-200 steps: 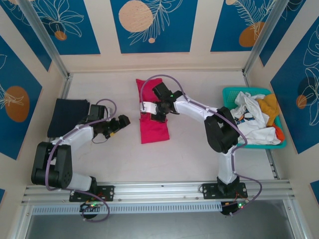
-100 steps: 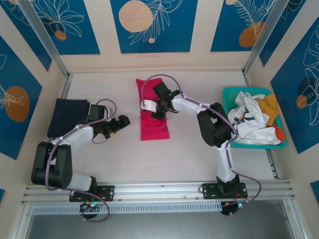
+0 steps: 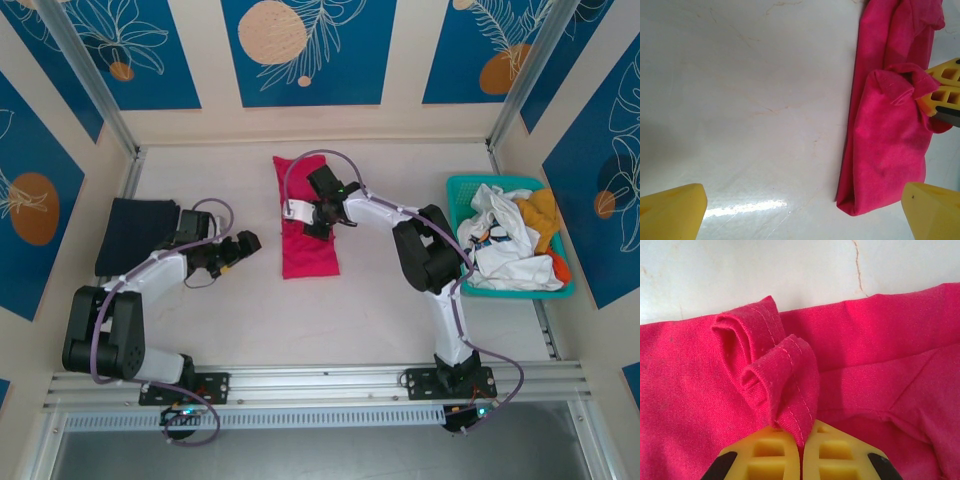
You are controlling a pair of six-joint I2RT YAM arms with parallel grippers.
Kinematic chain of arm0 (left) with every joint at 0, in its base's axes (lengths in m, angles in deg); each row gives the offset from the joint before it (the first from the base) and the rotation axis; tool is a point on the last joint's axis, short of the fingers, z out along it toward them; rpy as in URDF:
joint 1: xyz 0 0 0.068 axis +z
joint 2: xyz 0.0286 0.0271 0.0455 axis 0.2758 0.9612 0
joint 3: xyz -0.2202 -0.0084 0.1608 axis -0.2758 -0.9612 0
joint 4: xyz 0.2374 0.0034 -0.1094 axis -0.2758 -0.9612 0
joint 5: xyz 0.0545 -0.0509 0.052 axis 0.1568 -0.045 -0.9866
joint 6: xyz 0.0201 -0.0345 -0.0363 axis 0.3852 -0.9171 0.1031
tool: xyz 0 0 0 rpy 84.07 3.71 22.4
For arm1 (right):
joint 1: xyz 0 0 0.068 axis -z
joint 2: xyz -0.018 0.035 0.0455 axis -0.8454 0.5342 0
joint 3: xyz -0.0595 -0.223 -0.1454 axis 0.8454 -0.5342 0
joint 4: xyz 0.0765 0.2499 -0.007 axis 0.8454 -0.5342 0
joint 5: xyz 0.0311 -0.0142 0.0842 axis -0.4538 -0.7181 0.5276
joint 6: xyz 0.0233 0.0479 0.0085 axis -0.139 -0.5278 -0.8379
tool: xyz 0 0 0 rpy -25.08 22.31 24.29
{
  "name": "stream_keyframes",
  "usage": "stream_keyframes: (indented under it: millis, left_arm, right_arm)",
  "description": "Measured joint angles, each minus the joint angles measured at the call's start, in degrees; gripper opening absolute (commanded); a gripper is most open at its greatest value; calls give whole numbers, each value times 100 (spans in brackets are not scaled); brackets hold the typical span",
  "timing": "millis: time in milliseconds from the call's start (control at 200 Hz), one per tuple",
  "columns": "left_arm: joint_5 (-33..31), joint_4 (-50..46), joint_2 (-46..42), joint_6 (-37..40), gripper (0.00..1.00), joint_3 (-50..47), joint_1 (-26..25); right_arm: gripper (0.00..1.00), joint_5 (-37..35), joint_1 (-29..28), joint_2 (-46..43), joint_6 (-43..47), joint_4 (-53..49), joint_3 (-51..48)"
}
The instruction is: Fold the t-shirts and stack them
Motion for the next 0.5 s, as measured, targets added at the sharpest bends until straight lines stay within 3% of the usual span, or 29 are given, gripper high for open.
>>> stream_keyframes:
  millis: [105,165,240,500]
  left_arm:
    - [24,48,0,-2,100,0,0]
    - [39,74,0,-2,100,0,0]
    - [63,111,0,-2,100,0,2]
    - [142,245,0,-72,100,0,-24]
  right_arm:
    - [19,0,26,0,-70,37,-2]
    - [50,4,37,0,-118,63,-2]
    - [67,15,37,-2,-201,120,-7]
    - [73,92,68,-647,-651,715,-669]
